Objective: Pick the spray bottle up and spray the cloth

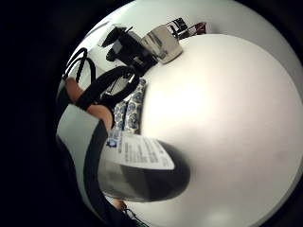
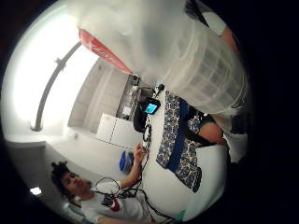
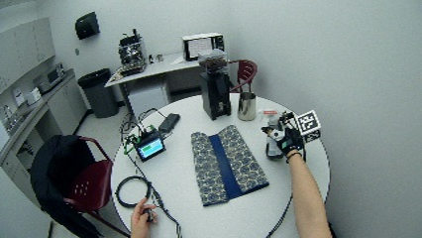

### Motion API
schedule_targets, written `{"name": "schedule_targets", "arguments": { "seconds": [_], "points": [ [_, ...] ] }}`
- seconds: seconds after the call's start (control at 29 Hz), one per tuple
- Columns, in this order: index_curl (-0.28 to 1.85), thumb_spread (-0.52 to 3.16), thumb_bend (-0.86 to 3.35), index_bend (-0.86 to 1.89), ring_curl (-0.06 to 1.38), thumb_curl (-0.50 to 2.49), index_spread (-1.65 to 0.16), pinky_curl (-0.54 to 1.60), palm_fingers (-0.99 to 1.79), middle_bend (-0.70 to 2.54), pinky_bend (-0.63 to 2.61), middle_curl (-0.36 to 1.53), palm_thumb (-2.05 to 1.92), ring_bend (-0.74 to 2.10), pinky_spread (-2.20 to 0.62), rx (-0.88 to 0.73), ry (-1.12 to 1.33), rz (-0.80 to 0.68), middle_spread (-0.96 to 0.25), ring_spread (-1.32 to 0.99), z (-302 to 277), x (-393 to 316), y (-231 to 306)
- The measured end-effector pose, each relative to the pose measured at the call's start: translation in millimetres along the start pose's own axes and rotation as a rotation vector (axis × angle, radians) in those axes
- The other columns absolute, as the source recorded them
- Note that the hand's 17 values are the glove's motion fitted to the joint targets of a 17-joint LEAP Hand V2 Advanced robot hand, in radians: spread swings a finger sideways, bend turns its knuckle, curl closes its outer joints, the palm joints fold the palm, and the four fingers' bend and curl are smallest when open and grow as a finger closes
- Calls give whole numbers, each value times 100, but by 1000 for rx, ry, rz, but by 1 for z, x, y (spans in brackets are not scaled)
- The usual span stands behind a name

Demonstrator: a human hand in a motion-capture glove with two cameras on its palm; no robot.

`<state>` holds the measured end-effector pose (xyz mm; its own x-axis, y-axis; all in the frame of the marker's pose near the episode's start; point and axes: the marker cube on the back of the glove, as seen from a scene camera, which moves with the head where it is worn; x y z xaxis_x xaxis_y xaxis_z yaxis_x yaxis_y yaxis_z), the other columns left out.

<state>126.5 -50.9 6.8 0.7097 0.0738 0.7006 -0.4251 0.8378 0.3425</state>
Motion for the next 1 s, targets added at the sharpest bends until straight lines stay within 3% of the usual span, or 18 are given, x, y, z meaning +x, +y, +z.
{"name": "schedule_targets", "arguments": {
  "seconds": [0.31,0.55,1.0],
  "points": [
    [29,64,-3,12,41,55,-25,36,120,43,47,44,105,62,-15,22,227,-126,-13,-15,-68,-69,-11],
    [30,61,-3,12,42,57,-25,37,121,43,49,46,106,62,-17,-55,505,-217,-13,-15,-58,-132,-20],
    [31,58,-3,12,43,60,-25,38,120,44,50,47,105,63,-19,-241,655,-106,-13,-15,10,-66,-1]
  ]
}}
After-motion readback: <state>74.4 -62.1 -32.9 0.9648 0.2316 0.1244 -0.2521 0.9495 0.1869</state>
